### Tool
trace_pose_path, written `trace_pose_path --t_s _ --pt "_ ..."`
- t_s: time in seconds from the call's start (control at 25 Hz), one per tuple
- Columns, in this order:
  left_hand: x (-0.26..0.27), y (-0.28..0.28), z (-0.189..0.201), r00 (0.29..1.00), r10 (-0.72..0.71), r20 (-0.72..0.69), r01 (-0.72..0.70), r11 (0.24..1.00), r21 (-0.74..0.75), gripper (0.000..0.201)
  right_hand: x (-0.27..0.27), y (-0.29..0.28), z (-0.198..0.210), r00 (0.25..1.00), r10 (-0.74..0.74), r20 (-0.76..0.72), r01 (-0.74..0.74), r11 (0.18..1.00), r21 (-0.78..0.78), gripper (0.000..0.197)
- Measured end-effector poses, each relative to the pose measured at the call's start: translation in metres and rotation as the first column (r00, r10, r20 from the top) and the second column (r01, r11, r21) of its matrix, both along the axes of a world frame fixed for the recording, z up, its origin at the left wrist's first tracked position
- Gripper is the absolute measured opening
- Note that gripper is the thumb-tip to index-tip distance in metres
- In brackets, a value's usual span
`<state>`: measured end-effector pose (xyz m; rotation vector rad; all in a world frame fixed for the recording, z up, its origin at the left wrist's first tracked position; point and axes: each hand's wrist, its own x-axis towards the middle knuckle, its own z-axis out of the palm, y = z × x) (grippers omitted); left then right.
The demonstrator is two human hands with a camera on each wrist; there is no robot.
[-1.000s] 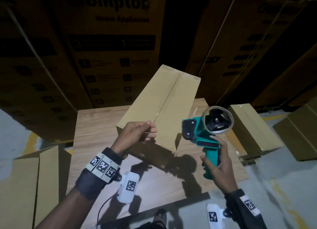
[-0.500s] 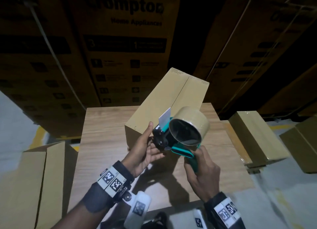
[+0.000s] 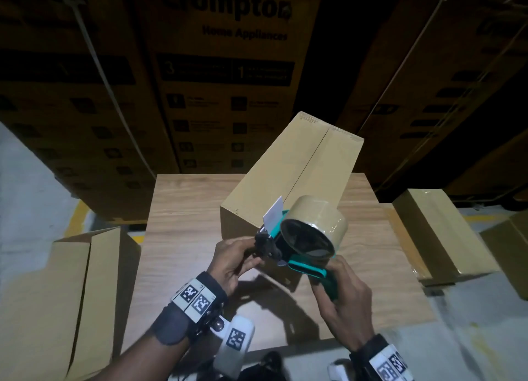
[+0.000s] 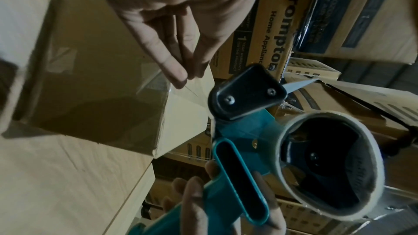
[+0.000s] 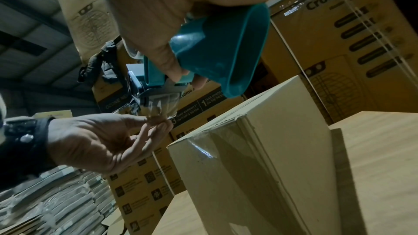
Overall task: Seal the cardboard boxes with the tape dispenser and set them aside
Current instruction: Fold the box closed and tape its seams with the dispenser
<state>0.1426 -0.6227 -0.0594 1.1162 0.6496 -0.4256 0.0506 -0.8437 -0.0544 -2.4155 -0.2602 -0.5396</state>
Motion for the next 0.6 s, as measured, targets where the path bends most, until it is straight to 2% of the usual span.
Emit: trace_pose_path --t_s 0.12,0.24,0.4,0.52,0.6 --pt "0.000 0.010 -0.001 0.999 0.035 0.039 -0.037 0.998 0.059 0.004 0.007 0.002 -0.002 0.997 0.057 -0.055 -0.053 0.997 0.060 0.046" --pt "0.012 0.021 0.002 0.991 0.094 0.096 -0.107 0.984 0.142 0.011 0.018 0.014 0.005 0.991 0.111 -0.069 -0.111 0.994 0.001 0.040" --pt "0.032 0.034 0.010 0.972 0.061 0.227 -0.125 0.952 0.281 0.017 0.045 0.023 0.016 0.989 0.140 -0.053 -0.143 0.987 -0.067 0.038" --pt "0.068 0.067 0.006 0.954 0.182 0.237 -0.254 0.912 0.323 0.004 0.059 0.002 0.019 0.991 0.133 -0.019 -0.134 0.984 -0.114 0.044" --pt "0.086 0.091 -0.003 0.958 0.133 0.254 -0.220 0.910 0.352 0.007 0.060 -0.016 0.017 0.989 0.141 -0.035 -0.145 0.980 -0.136 0.055"
